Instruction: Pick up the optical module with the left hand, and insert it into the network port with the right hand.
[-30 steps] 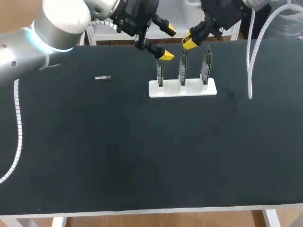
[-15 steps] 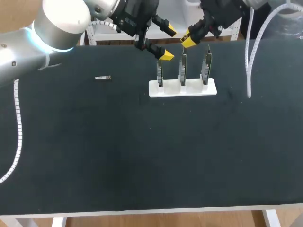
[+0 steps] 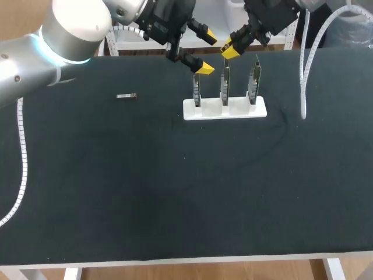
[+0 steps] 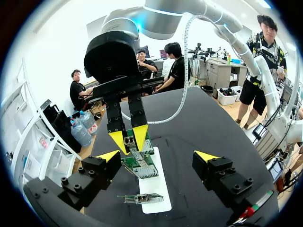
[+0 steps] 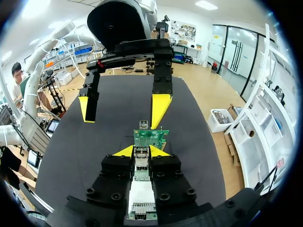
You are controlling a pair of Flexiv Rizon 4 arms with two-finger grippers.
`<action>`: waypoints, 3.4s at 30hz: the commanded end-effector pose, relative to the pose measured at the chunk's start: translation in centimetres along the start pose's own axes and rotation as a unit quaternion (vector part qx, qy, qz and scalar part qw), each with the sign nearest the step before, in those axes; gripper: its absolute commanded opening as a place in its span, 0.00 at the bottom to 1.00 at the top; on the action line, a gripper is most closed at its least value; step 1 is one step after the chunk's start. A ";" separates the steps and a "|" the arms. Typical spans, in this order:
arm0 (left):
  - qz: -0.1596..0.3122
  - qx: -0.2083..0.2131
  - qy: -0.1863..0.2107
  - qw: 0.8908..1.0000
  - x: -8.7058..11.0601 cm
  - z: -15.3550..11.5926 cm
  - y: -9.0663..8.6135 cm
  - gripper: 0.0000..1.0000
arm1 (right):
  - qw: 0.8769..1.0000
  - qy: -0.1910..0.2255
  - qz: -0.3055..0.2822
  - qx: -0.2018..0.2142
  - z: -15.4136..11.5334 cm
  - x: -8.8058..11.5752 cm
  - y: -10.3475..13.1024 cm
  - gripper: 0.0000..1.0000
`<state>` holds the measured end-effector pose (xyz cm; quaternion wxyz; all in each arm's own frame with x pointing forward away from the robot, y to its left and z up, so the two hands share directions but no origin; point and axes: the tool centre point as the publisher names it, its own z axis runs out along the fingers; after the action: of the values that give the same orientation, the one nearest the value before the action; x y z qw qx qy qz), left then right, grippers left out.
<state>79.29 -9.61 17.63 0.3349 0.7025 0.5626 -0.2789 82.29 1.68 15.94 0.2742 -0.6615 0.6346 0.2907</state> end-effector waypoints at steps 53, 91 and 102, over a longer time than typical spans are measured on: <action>0.001 0.000 0.001 1.000 0.0 0.0 0.0 1.00 | 1.000 -0.012 -0.008 -0.008 -0.1 -0.1 0.0 0.00; 0.001 0.000 0.001 1.000 0.0 0.0 0.0 1.00 | 1.000 -0.011 -0.013 -0.005 -0.6 -0.1 0.1 0.00; 0.001 0.000 0.001 1.000 0.0 0.0 0.0 1.00 | 1.000 -0.014 -0.011 -0.009 -0.5 0.3 0.2 0.00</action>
<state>79.29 -9.61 17.63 0.3349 0.7025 0.5626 -0.2789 82.32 1.18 16.10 0.2772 -0.6664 0.6226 0.3024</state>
